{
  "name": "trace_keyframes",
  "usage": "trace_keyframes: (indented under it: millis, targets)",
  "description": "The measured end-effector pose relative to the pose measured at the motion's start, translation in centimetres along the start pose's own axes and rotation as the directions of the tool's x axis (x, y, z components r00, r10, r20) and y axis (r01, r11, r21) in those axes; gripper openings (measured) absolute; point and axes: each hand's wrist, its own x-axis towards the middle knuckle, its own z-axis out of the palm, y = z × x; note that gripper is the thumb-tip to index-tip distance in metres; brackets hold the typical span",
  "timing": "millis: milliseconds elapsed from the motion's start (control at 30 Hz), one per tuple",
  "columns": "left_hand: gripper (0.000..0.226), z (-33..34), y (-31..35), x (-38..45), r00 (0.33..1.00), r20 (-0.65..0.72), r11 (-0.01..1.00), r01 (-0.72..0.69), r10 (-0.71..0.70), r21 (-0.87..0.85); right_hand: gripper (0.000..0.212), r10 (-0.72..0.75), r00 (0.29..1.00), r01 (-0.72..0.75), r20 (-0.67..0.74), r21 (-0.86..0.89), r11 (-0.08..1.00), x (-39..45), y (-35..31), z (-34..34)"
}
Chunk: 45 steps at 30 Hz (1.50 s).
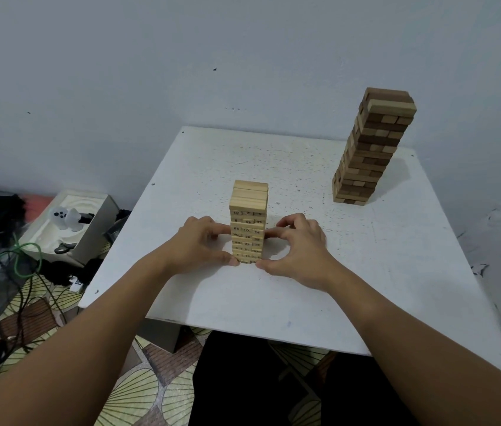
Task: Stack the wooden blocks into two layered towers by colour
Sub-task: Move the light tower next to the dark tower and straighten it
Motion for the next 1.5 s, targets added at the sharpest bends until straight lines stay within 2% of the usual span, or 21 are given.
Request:
trace_keyframes:
  millis: [600, 1000, 1167, 1267, 1367, 1500]
  targets:
    - [0.045, -0.4, 2.1, 5.1, 1.0, 0.025, 1.0, 0.004, -0.004, 0.01, 0.061, 0.08, 0.996, -0.08, -0.043, 0.0, 0.997, 3.6, 2.0, -1.7]
    - [0.047, -0.8, 0.5, 9.0, 0.997, 0.067, 0.999, 0.031, -0.033, 0.036, 0.058, 0.123, 0.991, -0.122, -0.045, 0.015, 0.992, 6.0, 2.3, -2.5]
    - [0.077, -1.1, 0.9, 8.3, 0.984, 0.097, 0.983, 0.139, -0.151, 0.117, 0.069, 0.105, 0.994, -0.105, 0.01, 0.017, 0.994, 5.6, 2.5, -2.7]
    - [0.098, -1.1, 1.2, 8.2, 0.982, 0.112, 0.981, 0.133, -0.149, 0.145, 0.079, 0.099, 0.994, -0.1, 0.049, 0.024, 0.995, 5.4, 2.4, -3.1]
    - [0.099, -0.7, 1.2, 8.4, 0.984, 0.091, 0.978, 0.137, -0.152, 0.155, 0.084, 0.101, 0.993, -0.104, 0.064, 0.038, 0.994, 5.1, 2.5, -3.2]
    - [0.096, -0.6, 1.0, 8.4, 0.985, 0.076, 0.984, 0.146, -0.154, 0.097, 0.078, 0.102, 0.994, -0.105, 0.049, 0.05, 0.993, 5.3, 2.7, -3.1]
